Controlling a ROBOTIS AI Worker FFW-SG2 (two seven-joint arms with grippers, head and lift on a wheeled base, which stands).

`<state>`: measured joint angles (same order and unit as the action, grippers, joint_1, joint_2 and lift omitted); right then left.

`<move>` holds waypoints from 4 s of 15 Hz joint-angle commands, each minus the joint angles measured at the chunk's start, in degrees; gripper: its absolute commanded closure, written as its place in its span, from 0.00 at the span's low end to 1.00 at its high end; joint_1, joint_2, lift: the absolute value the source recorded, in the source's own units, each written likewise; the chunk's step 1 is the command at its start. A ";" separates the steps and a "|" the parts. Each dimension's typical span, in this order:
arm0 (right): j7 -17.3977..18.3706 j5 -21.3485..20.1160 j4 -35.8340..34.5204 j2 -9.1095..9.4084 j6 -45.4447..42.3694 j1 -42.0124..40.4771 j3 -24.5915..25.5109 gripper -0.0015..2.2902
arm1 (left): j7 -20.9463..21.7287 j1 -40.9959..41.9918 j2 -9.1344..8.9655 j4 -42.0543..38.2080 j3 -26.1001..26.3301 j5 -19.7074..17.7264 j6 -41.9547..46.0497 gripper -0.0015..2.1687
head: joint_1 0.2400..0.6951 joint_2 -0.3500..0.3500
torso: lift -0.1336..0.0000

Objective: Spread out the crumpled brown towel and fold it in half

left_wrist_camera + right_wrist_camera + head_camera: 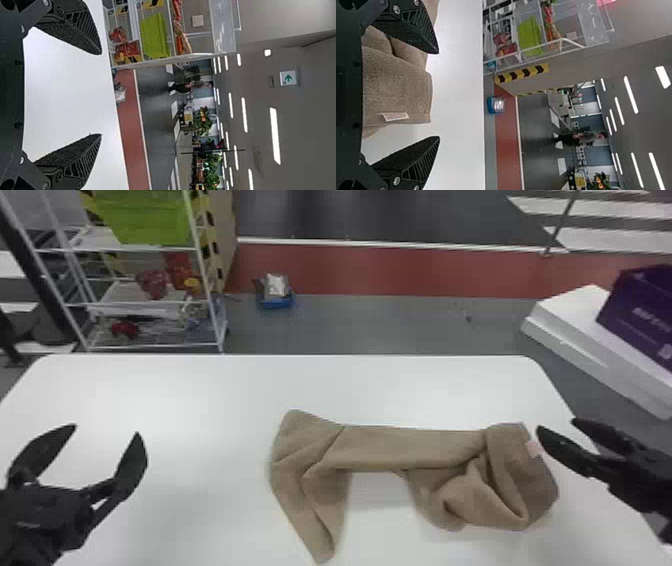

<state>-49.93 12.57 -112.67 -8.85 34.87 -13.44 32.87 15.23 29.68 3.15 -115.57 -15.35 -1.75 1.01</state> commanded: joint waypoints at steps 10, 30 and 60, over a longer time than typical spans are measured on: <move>-6.59 -2.90 30.85 -7.15 -9.42 15.90 -6.95 0.12 | -0.47 -2.26 0.19 3.33 -0.11 0.79 0.43 0.08 | 1.00 0.41 | 0.07; 8.27 23.64 -19.25 -1.26 28.55 14.94 -0.27 0.92 | 0.67 -1.56 0.28 -0.45 -1.17 0.79 -1.68 0.08 | 1.00 0.56 | 0.07; -18.54 -12.40 13.18 -8.55 0.42 1.14 5.01 0.56 | 2.08 3.89 -0.07 -6.60 1.29 1.58 -2.20 0.08 | 1.00 0.19 | 0.07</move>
<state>-66.38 3.15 -99.14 -17.18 32.27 -11.41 38.65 17.41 33.57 3.08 -122.13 -14.49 -0.45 -1.12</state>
